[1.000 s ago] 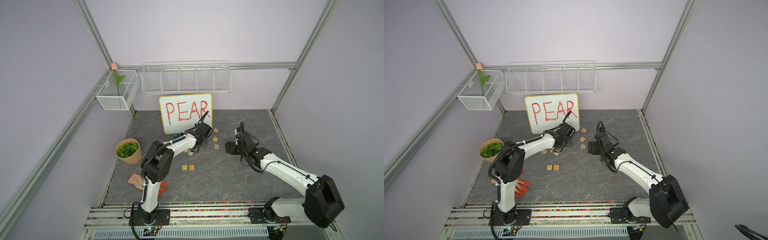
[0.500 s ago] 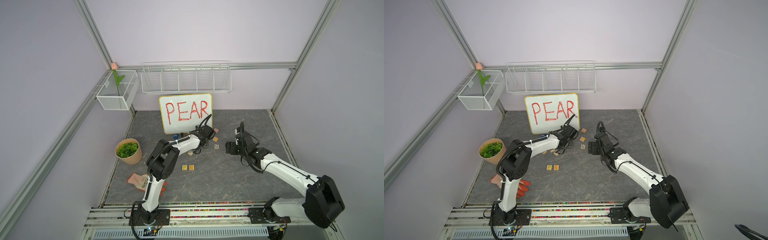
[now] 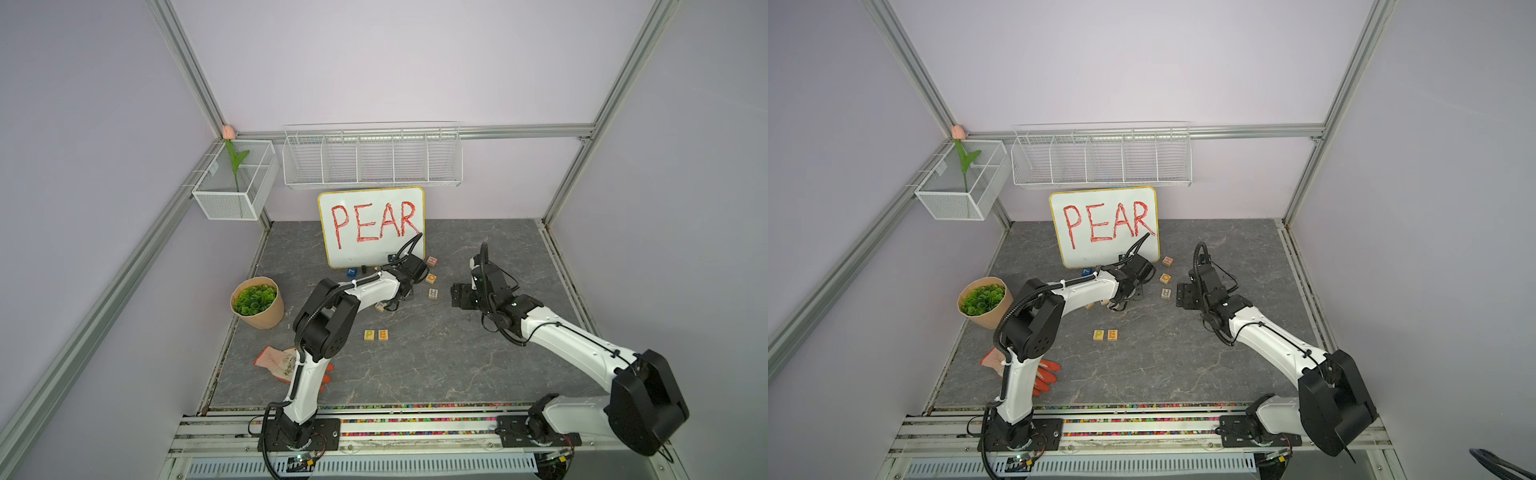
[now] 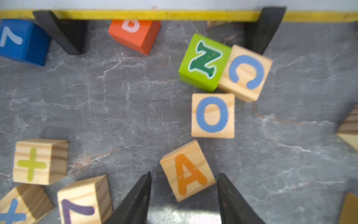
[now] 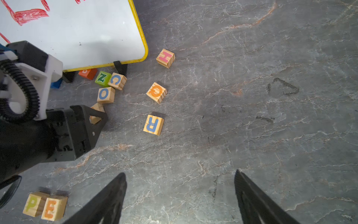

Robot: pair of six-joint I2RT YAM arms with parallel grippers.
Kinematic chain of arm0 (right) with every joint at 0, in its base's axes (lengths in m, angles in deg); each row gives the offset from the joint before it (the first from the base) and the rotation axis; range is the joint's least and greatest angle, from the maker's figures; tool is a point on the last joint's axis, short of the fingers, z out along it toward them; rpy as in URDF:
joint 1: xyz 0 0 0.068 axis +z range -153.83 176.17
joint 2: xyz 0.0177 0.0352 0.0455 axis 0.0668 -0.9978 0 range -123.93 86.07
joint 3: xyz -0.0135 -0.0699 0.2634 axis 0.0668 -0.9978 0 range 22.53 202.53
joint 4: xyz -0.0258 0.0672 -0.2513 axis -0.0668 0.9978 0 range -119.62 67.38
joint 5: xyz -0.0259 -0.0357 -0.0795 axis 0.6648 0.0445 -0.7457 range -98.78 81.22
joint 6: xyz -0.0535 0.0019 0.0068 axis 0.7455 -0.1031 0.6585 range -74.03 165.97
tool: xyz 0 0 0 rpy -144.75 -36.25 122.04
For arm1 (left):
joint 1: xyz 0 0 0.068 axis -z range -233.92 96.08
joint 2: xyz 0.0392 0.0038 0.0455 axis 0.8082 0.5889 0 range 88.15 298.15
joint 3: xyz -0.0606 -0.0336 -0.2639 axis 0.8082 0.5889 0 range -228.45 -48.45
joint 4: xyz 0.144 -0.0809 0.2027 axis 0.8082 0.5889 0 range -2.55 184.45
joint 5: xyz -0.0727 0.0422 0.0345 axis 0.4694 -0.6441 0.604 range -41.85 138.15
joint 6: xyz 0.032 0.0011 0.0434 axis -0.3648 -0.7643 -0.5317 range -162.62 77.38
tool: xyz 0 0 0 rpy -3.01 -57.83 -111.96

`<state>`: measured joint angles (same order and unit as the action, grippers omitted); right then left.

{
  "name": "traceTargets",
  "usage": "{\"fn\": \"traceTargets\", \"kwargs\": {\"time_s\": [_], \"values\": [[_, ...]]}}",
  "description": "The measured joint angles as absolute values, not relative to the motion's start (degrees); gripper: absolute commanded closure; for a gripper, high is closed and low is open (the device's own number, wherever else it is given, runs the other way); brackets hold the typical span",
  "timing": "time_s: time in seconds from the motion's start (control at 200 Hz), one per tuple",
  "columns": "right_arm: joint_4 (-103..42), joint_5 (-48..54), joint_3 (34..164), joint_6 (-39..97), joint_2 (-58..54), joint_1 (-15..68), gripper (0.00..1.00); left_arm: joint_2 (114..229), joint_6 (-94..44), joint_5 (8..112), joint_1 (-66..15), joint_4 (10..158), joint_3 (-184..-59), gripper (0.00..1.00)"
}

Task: Spell the uppercase word “pear” with letter blocks
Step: Pick up the letter block from the center of the board.

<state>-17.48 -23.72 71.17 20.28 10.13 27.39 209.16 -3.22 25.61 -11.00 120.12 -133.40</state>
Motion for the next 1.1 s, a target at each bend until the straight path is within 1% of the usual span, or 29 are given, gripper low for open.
{"fn": "traceTargets", "kwargs": {"time_s": [0.15,0.485,0.645,0.945,1.105], "values": [[-17.48,-23.70,71.17,20.28,10.13,27.39,0.11,207.68,-3.40,25.48,-11.00,119.75,-131.69,0.44],[-17.48,-23.70,71.17,20.30,10.13,27.39,0.11,207.59,-3.68,26.61,-11.20,118.63,-132.33,0.44],[-17.48,-23.72,71.17,20.28,10.13,27.39,0.11,207.66,-3.49,27.88,-12.18,118.02,-132.88,0.50],[-17.48,-23.72,71.17,20.30,10.13,27.39,0.11,208.99,-3.22,28.49,-13.10,117.85,-133.05,0.56],[-17.48,-23.72,71.17,20.30,10.13,27.39,0.11,209.23,-3.31,28.47,-13.10,117.76,-133.20,0.63]]}}
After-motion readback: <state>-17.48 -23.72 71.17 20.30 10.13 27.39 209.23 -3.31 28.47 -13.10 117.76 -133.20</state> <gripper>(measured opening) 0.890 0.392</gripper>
